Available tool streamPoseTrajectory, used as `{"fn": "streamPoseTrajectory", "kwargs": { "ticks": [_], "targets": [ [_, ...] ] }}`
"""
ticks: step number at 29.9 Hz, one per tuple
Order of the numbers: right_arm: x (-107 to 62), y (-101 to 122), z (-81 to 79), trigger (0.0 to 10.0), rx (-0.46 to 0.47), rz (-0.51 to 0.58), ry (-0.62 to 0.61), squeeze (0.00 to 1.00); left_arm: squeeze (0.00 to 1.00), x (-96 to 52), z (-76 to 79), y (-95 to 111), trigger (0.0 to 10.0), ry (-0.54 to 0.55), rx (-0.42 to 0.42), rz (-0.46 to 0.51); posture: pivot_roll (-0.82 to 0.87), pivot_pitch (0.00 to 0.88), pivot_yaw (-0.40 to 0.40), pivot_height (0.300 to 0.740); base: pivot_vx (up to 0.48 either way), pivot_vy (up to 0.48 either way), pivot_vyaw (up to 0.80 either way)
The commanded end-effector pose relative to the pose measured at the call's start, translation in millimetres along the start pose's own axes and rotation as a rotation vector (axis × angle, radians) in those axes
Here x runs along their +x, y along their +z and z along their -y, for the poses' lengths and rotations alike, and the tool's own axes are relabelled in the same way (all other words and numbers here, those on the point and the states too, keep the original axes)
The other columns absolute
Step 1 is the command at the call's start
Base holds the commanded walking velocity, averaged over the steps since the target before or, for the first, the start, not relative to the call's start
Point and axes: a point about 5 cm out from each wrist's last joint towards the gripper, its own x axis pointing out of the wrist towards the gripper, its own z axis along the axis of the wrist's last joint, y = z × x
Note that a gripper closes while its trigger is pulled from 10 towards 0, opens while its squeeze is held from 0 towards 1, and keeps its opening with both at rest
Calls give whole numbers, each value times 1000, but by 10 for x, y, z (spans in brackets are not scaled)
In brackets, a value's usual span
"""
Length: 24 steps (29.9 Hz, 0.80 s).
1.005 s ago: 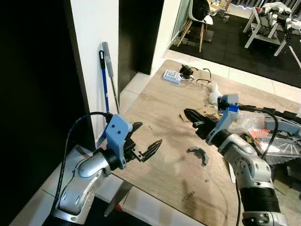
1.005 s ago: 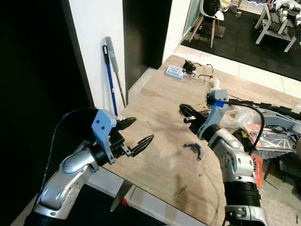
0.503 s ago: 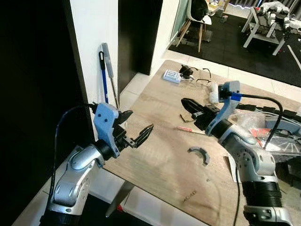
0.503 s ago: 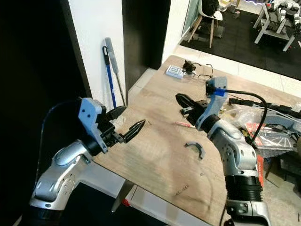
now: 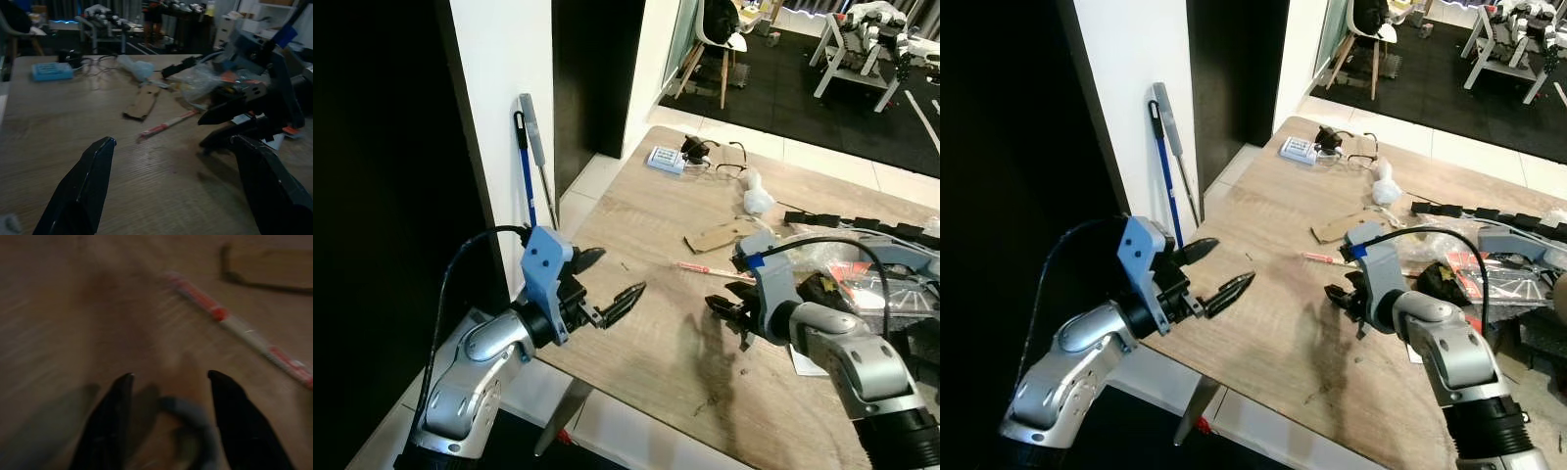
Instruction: Picking trash to rubbish bin
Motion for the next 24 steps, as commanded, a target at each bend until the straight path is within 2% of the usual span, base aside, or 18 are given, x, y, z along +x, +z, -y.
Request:
{"fn": "streamPoseTrajectory", "kwargs": {
  "ticks": [1,5,6,12,13,14,15,16,21,24],
  "targets": [
    [-79,41,-33,10000,-8,-3,17,1000,0,16,48,19,10000,-35,14,-6,-32,75,-35,740,0,0,0],
    [-125,60,-50,10000,-12,-16,18,1000,0,28,70,34,10000,-43,1,3,-33,79,-34,740,0,0,0],
    [-165,11,-42,10000,-15,-62,17,1000,0,32,113,26,10000,-78,-5,-10,-29,84,-36,740,0,0,0],
    [-279,-105,37,10000,-51,-174,-7,1000,0,15,181,40,10000,-136,-22,-21,-33,88,-35,740,0,0,0],
    [-295,-120,64,10000,-53,-186,-20,757,0,12,188,37,10000,-140,-21,-24,-34,91,-35,740,0,0,0],
    [-295,-120,64,10000,-53,-186,-20,757,0,12,188,37,10000,-140,-21,-24,-34,91,-35,740,0,0,0],
    [-305,-134,86,10000,-51,-195,-28,522,0,10,196,35,10000,-144,-22,-25,-36,93,-36,740,0,0,0],
    [-313,-146,92,10000,-50,-204,-31,0,0,11,207,33,10000,-149,-28,-24,-36,96,-38,740,0,0,0],
    [-316,-214,71,10000,-52,-244,-20,0,0,12,256,31,10000,-191,-38,-29,-36,97,-42,740,0,0,0],
    [-317,-242,84,10000,-46,-257,-27,0,0,16,290,-7,10000,-230,7,-67,-41,101,-42,740,0,0,0]
  ]
}}
